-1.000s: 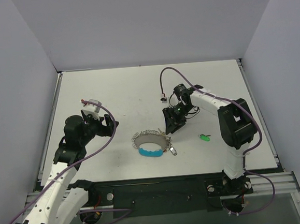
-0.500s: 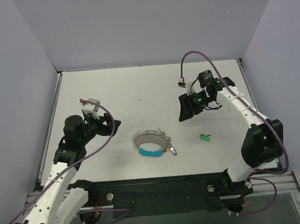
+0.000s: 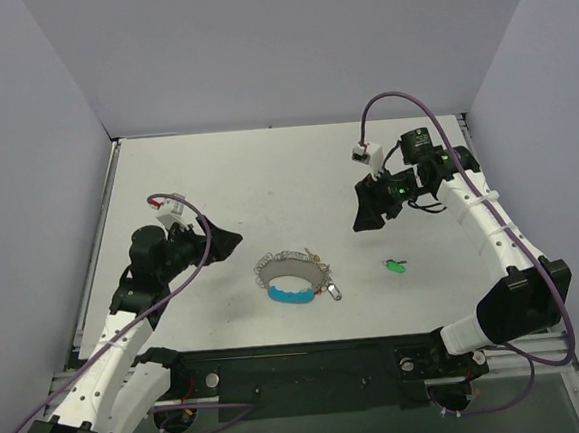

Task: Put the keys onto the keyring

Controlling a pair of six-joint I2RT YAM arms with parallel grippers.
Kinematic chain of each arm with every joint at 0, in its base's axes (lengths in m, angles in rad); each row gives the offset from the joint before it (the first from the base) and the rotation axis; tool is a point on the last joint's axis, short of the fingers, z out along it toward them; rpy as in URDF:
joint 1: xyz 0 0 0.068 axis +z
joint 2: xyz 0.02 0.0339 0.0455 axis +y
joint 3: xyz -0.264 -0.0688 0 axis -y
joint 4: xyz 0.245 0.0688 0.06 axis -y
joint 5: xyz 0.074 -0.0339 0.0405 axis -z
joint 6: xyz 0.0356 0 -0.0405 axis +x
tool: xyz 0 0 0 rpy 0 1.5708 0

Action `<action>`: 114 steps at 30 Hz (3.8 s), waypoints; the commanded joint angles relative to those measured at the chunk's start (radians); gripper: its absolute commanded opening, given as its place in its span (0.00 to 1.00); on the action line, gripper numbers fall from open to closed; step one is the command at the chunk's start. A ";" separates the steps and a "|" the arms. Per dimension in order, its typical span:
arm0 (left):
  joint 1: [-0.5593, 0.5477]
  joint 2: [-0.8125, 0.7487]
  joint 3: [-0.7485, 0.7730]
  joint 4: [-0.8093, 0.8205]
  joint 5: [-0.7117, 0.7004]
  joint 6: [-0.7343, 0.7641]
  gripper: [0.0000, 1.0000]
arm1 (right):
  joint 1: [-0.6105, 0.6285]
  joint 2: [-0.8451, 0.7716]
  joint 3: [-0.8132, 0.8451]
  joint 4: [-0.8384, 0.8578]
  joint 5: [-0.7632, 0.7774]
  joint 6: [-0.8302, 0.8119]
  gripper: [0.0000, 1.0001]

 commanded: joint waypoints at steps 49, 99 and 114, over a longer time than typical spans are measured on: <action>-0.309 0.205 -0.041 0.051 -0.367 -0.143 0.88 | -0.181 -0.057 -0.180 0.026 -0.233 -0.068 0.52; -0.247 0.474 -0.006 0.051 -0.321 -0.085 0.33 | -0.175 -0.037 -0.182 0.000 -0.225 -0.099 0.52; -0.166 0.475 -0.130 0.231 -0.124 -0.159 0.32 | -0.173 -0.040 -0.180 -0.003 -0.227 -0.104 0.52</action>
